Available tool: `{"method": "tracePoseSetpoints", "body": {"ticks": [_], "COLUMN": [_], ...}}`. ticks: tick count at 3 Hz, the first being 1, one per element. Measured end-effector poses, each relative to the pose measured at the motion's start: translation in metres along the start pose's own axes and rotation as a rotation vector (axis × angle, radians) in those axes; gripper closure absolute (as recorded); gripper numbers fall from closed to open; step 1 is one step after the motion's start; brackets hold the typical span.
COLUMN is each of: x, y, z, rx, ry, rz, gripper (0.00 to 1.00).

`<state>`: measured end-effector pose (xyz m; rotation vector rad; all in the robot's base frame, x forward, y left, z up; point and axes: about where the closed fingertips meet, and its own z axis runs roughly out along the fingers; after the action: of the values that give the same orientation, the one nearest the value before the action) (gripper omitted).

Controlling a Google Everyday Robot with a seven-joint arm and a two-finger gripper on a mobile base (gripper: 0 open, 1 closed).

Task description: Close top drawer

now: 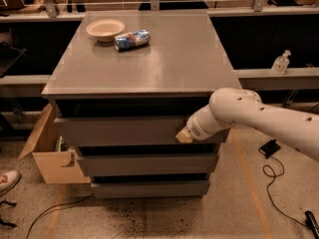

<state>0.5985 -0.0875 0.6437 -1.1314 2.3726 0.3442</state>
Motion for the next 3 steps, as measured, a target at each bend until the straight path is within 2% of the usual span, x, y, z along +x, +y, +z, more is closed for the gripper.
{"method": "tracePoseSetpoints", "body": {"ticks": [2,3], "x": [-0.001,0.025], "y": [0.001,0.007], "z": [0.004,-0.003], "rx": [-0.043,-0.042], "ry": [0.045,0.105], "rz": [-0.02,0.039], "gripper": [1.0,1.0]}}
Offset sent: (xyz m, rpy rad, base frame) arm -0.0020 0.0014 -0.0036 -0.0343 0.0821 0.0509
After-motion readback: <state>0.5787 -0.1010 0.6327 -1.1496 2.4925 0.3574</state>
